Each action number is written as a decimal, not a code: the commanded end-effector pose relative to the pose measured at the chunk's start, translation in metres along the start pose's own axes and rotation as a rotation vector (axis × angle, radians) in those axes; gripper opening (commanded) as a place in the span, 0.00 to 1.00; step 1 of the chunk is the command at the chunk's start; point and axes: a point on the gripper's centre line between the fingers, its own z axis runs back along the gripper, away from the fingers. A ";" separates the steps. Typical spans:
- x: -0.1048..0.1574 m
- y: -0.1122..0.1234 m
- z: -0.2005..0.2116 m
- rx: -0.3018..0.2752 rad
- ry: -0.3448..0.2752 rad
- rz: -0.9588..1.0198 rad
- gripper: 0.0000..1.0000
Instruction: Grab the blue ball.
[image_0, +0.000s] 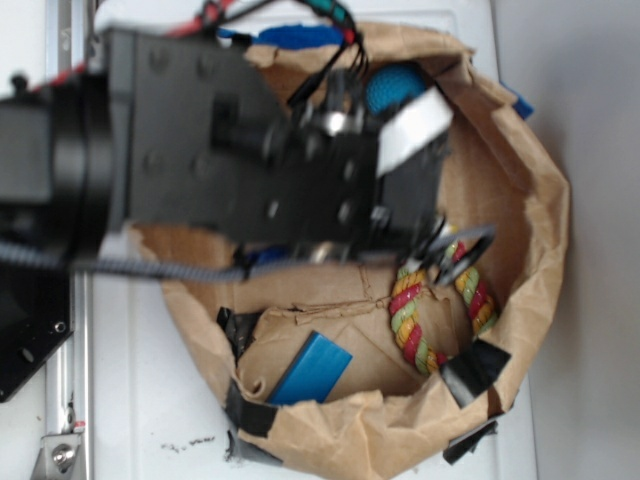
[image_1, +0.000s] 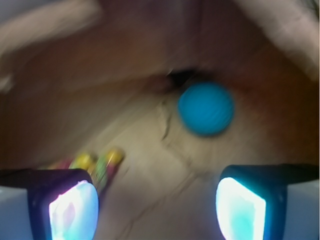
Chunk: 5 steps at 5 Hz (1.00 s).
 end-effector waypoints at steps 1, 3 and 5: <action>-0.004 -0.012 0.009 -0.009 -0.051 0.002 1.00; -0.001 0.019 -0.007 -0.026 -0.059 0.069 1.00; 0.014 0.032 -0.020 -0.029 -0.114 0.086 1.00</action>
